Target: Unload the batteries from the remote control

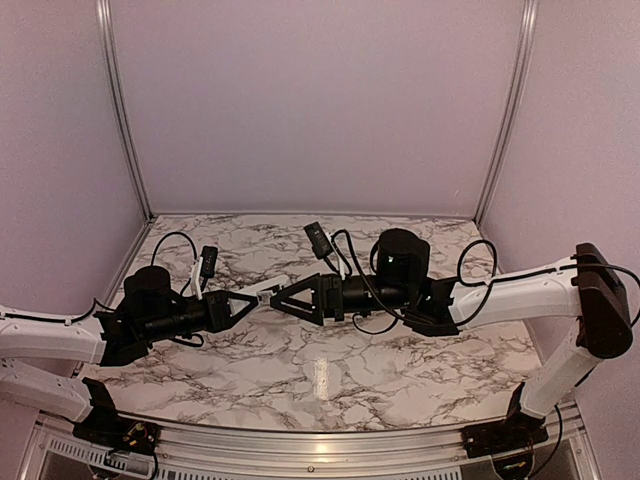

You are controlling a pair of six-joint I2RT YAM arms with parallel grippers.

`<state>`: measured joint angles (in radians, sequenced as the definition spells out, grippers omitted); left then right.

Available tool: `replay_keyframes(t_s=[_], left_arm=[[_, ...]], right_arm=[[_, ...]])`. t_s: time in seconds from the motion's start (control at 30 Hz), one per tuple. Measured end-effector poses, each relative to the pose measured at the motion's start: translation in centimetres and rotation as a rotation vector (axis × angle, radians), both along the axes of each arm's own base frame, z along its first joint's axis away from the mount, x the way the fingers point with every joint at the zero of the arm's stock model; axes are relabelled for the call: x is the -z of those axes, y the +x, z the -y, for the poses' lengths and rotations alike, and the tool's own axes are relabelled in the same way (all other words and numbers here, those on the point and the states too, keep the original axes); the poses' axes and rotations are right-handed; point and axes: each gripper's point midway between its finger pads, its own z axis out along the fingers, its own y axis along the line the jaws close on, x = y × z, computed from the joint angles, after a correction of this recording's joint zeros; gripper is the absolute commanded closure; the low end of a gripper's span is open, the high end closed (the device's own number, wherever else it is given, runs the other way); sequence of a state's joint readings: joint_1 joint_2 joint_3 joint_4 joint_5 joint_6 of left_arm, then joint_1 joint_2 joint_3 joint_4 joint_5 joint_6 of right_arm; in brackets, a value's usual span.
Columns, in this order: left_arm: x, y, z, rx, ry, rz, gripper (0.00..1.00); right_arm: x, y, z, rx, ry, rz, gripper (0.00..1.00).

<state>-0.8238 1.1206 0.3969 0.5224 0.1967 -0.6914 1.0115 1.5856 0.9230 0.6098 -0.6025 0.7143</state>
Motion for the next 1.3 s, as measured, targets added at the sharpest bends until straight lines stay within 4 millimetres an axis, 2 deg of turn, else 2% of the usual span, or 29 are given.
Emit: replay_keyframes(t_s=[0.43,0.77,1.3], left_arm=[[0.2,0.7,-0.5,-0.049,0.016,0.007,1.0],[-1.3,1.3,0.0,-0.061,0.005,0.046,1.0],[-1.0,1.8,-0.3,-0.095,0.02,0.051,1.0]], right_arm=[[1.3,0.4,-0.3,0.013,-0.029,-0.011,0.09],[4.7,1.0,-0.6,0.036,-0.118,-0.05,0.08],[5.8,1.9,-0.5,0.086,-0.171,-0.022,0.08]])
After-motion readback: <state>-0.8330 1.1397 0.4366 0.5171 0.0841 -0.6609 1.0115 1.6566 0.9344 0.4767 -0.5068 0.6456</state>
